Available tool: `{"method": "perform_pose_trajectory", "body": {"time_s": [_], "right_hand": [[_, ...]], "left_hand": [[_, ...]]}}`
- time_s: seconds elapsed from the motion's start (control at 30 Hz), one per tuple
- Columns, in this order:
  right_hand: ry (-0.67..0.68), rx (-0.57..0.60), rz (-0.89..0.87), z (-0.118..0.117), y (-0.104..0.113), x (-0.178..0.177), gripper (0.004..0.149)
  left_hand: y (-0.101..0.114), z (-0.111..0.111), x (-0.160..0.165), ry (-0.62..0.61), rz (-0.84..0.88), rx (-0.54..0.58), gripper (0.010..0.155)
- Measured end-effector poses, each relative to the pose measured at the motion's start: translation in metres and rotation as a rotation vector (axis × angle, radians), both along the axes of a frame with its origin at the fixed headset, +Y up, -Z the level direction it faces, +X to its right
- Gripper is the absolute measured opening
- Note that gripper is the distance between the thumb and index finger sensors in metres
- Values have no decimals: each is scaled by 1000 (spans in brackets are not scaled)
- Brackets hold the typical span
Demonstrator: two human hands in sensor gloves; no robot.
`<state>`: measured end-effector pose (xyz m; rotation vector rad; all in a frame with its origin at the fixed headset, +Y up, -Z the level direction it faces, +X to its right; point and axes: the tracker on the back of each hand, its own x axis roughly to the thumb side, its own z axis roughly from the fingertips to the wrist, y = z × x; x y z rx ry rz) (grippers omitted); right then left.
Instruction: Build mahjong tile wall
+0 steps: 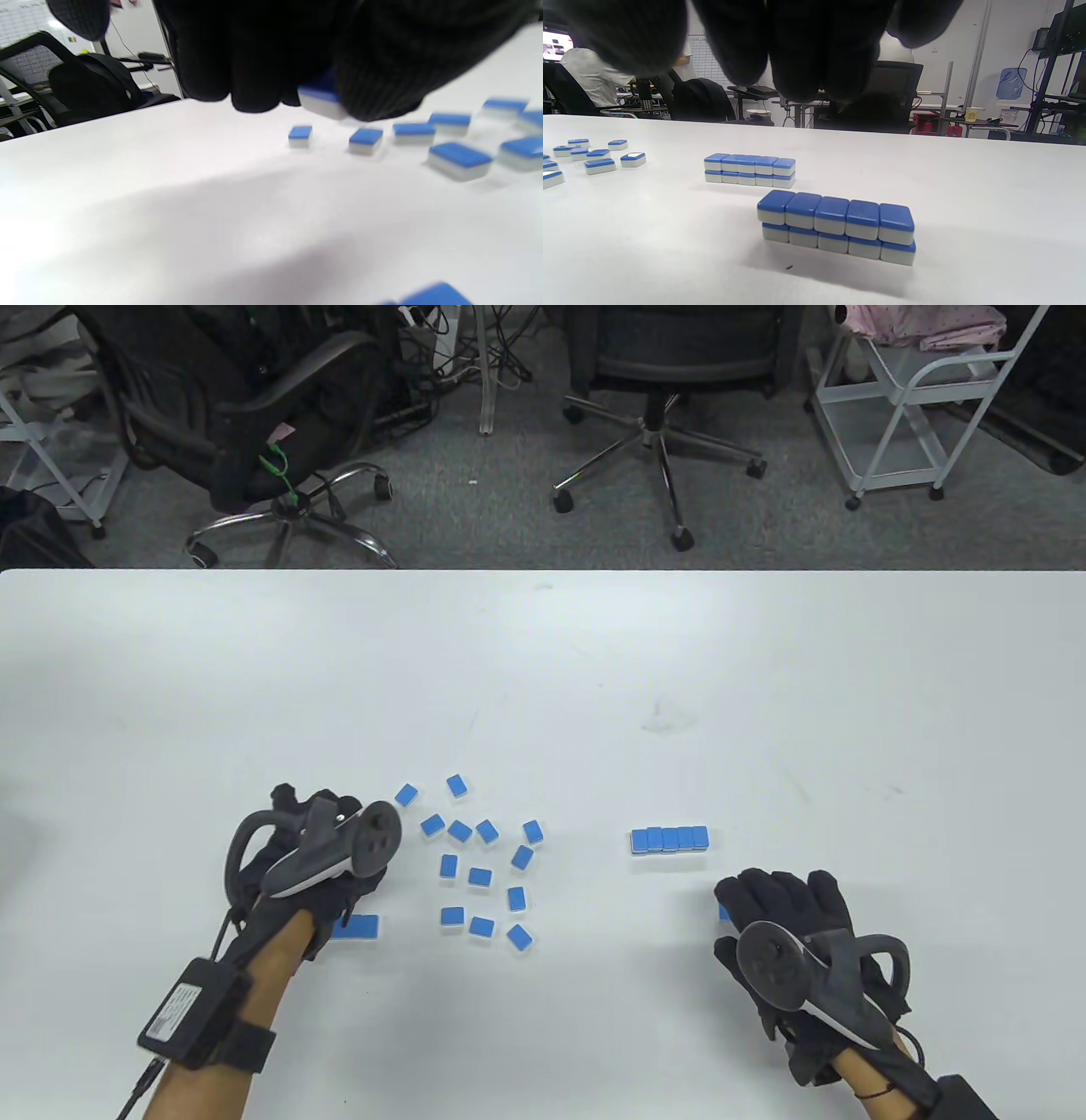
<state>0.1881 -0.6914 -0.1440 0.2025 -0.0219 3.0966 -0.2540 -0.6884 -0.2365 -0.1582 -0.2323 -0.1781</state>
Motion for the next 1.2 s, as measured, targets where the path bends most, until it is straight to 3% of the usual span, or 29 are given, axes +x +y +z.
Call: {"method": "perform_pose_trajectory", "body": {"time_s": [0.1, 0.23, 0.83, 1.2], "right_hand": [[0, 3, 2, 0, 0, -1, 63], [-2, 0, 2, 0, 0, -1, 63], [-10, -17, 1, -2, -1, -1, 63], [-8, -18, -1, -1, -2, -2, 63]], "left_hand": [[1, 35, -19, -11, -11, 71, 59], [-11, 61, -30, -16, -4, 92, 59], [-35, 56, -32, -4, -112, 24, 59], [-38, 56, -30, 2, -135, 20, 59]]}}
